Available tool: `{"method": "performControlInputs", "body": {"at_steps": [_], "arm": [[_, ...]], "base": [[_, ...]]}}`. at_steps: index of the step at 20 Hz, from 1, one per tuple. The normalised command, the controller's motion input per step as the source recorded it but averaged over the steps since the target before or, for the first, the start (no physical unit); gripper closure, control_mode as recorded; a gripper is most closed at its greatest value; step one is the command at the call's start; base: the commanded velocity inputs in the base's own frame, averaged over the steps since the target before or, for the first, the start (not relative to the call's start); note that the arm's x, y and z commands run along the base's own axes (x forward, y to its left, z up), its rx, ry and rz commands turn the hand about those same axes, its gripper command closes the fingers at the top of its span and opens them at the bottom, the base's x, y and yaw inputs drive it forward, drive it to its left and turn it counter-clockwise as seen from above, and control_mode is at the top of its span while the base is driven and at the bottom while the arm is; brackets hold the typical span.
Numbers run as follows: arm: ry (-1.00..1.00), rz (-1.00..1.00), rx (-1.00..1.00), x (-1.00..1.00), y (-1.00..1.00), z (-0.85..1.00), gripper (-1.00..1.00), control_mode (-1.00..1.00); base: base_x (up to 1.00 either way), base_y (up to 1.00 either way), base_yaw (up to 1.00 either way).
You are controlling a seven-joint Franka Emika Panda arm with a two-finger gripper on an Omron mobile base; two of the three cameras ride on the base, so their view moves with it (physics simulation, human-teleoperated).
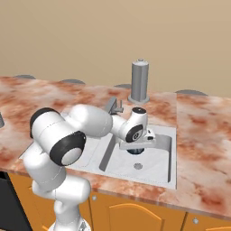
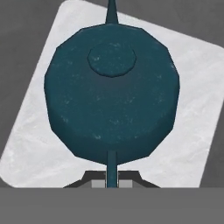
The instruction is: Pick the glass cup and teapot and place them in the sink. Then turn on the water.
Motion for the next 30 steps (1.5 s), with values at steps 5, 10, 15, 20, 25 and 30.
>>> {"method": "performControlInputs", "body": {"at_steps": [5, 10, 15, 20, 25, 30], "arm": [[0.0, 0.16, 0.01, 0.0, 0.0, 0.0, 1.0, -1.0], [0.0, 0.12, 0.0, 0.09, 0.01, -0.08, 1.0, -1.0], [0.0, 0.05, 0.0, 0.29, 0.01, -0.19, 1.0, -1.0], [-0.02, 0.02, 0.0, 0.21, 0.04, -0.21, 1.0, -1.0], [-0.03, 0.0, 0.02, 0.0, 0.0, -0.11, 1.0, -1.0], [0.0, 0.02, 0.01, 0.01, 0.03, -0.15, 1.0, -1.0]], "base": [[0.0, 0.0, 0.0], [0.0, 0.0, 0.0], [0.0, 0.0, 0.0], [0.0, 0.0, 0.0], [0.0, 0.0, 0.0], [0.0, 0.0, 0.0]]}}
